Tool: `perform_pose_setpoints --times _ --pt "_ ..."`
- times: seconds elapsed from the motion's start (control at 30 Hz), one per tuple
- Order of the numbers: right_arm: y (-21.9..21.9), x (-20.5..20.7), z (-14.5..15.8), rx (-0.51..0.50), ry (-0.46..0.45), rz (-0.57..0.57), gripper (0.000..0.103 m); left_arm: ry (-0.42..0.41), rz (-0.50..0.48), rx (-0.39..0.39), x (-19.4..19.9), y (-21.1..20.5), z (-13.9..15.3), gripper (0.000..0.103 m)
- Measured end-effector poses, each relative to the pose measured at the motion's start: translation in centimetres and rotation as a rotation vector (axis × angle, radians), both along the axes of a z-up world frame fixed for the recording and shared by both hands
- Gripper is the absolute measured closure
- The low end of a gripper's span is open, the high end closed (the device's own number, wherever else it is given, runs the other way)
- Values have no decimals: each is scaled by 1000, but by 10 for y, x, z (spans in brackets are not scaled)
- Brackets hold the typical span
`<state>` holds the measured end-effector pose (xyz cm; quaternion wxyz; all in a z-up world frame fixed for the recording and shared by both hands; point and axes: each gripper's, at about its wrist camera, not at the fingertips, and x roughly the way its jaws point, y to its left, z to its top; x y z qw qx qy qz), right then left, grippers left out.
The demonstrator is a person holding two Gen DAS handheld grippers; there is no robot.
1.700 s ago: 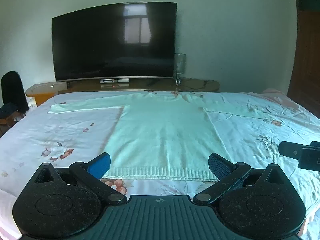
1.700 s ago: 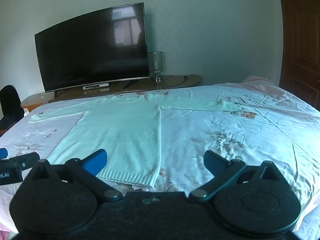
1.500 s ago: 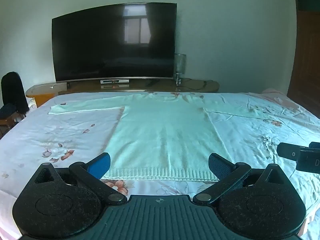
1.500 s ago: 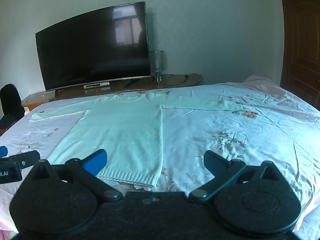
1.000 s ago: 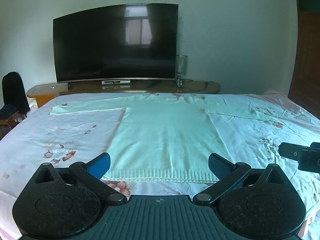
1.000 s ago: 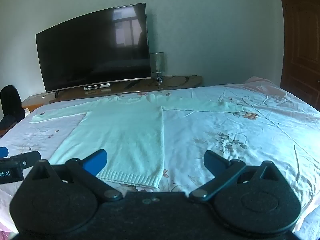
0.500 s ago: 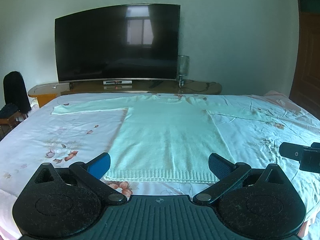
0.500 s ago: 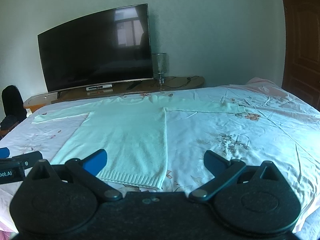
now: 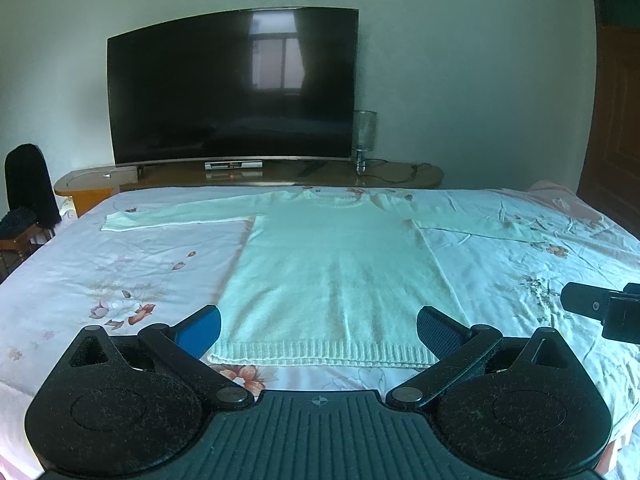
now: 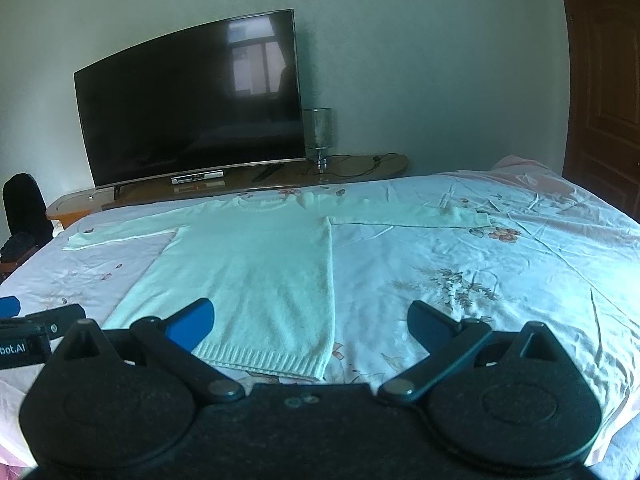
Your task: Fold small clothes
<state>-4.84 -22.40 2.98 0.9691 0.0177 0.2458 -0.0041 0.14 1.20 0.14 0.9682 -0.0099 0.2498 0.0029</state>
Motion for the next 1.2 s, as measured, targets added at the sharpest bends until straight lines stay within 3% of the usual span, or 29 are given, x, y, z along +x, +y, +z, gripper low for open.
perform_pose_setpoints --times 1.2 --pt "0 1 4 -3 -9 7 0 -7 10 7 0 0 4 0"
